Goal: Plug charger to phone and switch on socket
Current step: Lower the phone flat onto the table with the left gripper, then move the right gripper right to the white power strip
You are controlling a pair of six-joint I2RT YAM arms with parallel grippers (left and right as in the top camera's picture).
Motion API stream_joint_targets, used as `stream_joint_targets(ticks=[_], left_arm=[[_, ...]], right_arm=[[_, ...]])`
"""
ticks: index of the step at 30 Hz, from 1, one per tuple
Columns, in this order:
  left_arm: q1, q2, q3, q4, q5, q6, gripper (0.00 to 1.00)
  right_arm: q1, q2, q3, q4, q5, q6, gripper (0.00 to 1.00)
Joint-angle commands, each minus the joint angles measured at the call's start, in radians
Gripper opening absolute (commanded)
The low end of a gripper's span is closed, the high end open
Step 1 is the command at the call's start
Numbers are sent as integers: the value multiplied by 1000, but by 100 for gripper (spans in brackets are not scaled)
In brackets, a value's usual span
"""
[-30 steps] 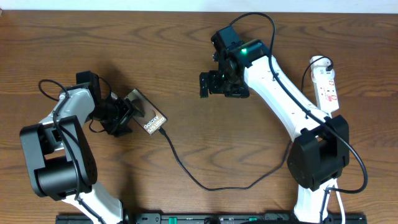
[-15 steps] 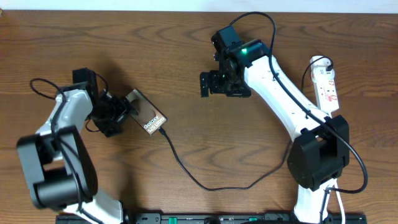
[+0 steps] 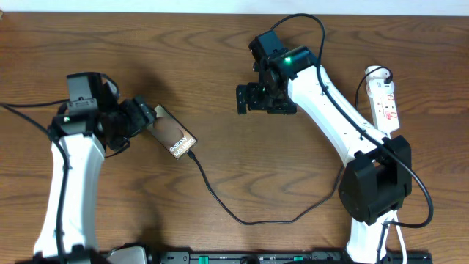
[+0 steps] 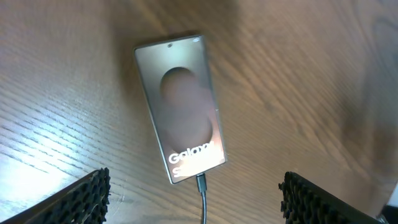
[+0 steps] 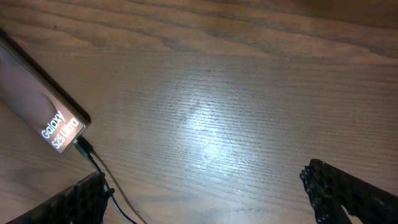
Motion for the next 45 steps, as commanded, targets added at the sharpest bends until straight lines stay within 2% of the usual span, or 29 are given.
stream_joint_targets(ticks=[1,7,13,22,27,38,42,45], left_arm=[[-63,-57,-2,-3,-137,9,86],[-217,-89,12,-2,-304,-10,86],[-311,-89,13,32,-393,-6,87],[-321,-89,13,34,-389,-6,88],[-321,-89,13,23,-389,-6,89],[-321,-89,13,12,-390,-6,89],[-321,-89,13,9,-390,-6,89],[-321,-89,13,1,-390,-6,89]], right_arm=[[10,-4,10,-9,7,-8,99],[10,-4,10,-52,21,-16,99],[10,-4,10,-90,50,-16,99],[6,-5,15,-114,52,-16,99],[-25,-5,75,-169,63,-46,98],[-156,-5,344,-397,323,-45,99],[-219,-6,423,-446,427,-45,99],[-283,-10,454,-453,434,-53,99]])
